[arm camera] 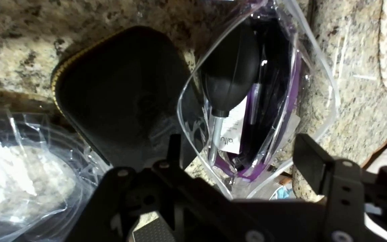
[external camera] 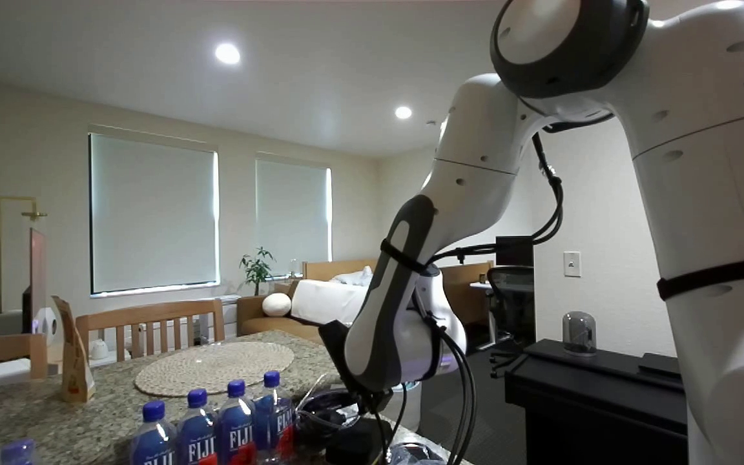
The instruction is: Remove the turkey baster from the Ziploc bag on the right.
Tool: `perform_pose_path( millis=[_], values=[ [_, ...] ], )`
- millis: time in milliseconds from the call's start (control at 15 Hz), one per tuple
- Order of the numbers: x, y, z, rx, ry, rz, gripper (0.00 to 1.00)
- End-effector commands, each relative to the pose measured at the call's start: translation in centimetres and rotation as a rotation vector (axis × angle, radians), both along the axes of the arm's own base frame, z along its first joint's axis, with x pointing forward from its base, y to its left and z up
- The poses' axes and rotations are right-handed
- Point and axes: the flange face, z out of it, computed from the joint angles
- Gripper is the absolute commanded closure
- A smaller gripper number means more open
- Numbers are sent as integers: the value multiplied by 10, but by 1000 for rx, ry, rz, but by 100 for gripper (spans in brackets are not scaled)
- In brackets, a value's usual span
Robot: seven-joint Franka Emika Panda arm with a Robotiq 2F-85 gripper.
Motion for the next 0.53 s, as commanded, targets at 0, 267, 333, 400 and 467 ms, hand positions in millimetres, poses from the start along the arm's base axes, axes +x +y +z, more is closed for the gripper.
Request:
perform_pose_path(
  millis=[0,267,333,400,467],
  values=[
    [12,-5,-8,-8,4,3,18],
    [23,1,-21,-7,19,23,18],
    [26,3,-24,-9,22,30,20],
    [29,4,-27,-10,24,37,22],
    [31,6,-29,-11,25,44,31]
  ],
)
